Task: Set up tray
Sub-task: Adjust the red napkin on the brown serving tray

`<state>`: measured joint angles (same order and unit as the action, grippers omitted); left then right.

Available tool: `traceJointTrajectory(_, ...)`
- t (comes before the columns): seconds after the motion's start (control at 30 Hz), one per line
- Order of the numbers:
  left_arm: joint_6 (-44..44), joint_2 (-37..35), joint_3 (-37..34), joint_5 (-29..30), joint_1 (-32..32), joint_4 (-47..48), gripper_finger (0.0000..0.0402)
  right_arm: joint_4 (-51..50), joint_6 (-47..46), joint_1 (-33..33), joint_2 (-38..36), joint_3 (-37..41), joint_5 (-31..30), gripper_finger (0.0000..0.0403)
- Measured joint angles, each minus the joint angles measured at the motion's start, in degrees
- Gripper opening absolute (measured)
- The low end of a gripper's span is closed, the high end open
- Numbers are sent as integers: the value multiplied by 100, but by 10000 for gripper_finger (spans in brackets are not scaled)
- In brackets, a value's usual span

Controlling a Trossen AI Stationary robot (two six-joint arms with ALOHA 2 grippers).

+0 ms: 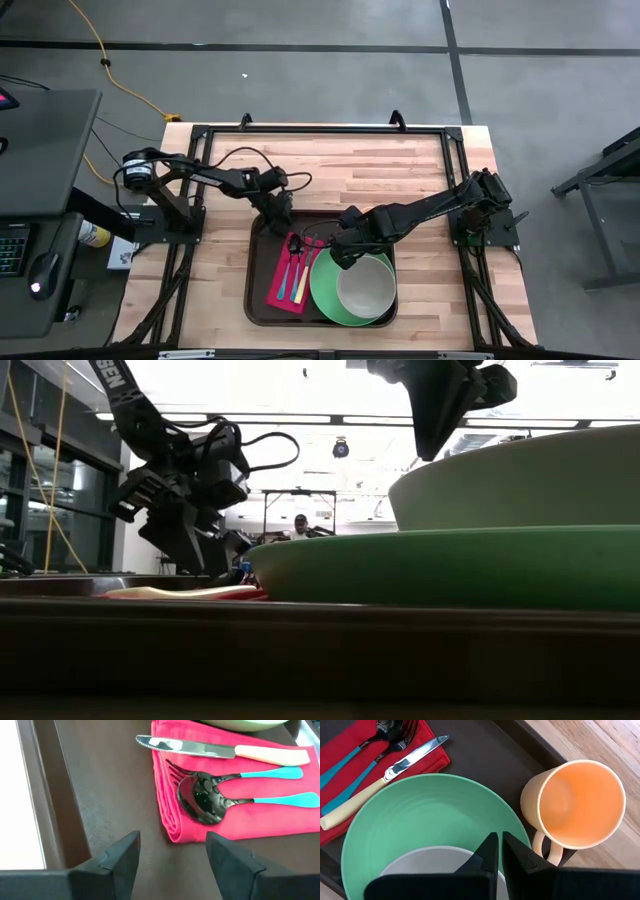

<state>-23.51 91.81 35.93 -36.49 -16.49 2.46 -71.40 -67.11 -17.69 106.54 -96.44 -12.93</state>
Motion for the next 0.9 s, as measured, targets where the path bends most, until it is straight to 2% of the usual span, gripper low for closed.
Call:
traceJointTrajectory(0.27,47,315,10,-95,56,-160,246,25,2,1,0,0,-7,0)
traceJointTrajectory(0.57,280,337,4,-173,134,-454,244,35,5,1,0,0,-17,0)
traceJointTrajectory(0.9,239,442,6,-64,474,-528,243,30,28,3,0,0,-20,0)
